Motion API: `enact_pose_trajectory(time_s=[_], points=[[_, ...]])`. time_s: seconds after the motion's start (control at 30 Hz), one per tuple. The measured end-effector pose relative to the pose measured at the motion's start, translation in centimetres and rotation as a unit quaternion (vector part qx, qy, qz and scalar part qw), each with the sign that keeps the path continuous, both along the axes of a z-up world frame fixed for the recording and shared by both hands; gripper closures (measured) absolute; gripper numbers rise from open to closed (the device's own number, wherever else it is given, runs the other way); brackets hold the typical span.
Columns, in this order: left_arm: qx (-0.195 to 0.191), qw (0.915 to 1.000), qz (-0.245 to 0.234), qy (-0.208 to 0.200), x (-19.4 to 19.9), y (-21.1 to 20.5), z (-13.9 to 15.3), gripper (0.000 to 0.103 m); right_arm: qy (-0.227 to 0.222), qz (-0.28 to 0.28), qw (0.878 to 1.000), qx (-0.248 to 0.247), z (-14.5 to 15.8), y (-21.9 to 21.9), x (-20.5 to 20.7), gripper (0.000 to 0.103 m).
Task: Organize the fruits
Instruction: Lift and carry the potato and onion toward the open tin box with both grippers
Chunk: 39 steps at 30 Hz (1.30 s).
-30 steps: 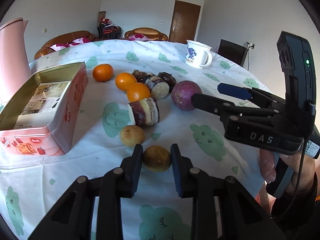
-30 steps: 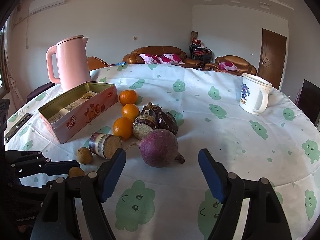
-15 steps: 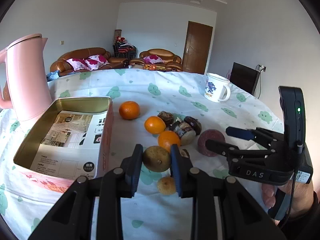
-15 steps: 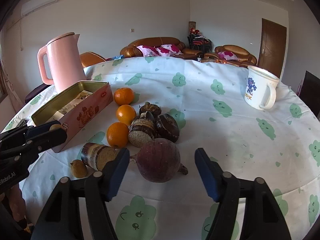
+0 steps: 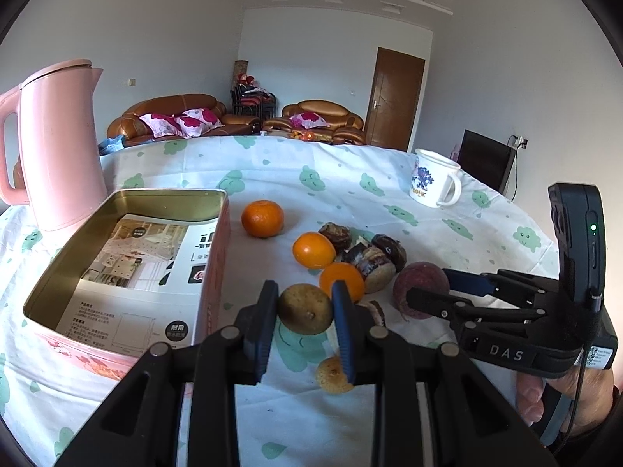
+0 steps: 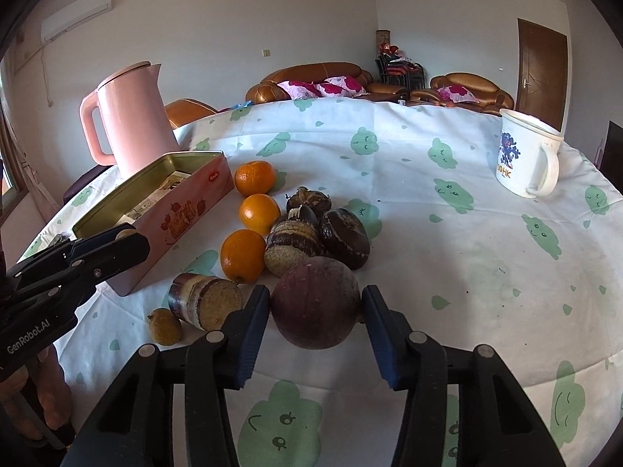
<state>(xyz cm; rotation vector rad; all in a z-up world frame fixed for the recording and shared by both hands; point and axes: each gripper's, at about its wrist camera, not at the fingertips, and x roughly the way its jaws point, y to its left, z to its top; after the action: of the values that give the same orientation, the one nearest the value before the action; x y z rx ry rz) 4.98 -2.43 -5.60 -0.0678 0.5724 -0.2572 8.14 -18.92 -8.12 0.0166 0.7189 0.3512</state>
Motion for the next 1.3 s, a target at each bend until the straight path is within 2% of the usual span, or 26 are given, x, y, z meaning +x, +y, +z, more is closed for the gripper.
enact_pose_trajectory(time_s=[0.23, 0.5, 0.93, 1.3], points=[[0.007, 0.9999, 0.007, -0.013, -0.4, 0.0, 0.2, 0.074, -0.025, 0.000, 1.000, 0.009, 0.5, -0.5, -0.7, 0.056], [0.008, 0.9997, 0.012, -0.018, -0.6, 0.1, 0.3, 0.074, -0.034, 0.000, 0.999, 0.015, 0.7, -0.7, -0.9, 0.056], [0.012, 0.9986, 0.028, -0.043, -1.3, 0.9, 1.3, 0.074, -0.082, 0.003, 0.997, 0.013, 2.1, -0.5, -2.1, 0.056], [0.015, 0.9972, 0.046, -0.057, -1.4, 1.9, 1.9, 0.074, -0.102, 0.015, 0.994, 0.019, 3.2, 0.1, -2.6, 0.056]])
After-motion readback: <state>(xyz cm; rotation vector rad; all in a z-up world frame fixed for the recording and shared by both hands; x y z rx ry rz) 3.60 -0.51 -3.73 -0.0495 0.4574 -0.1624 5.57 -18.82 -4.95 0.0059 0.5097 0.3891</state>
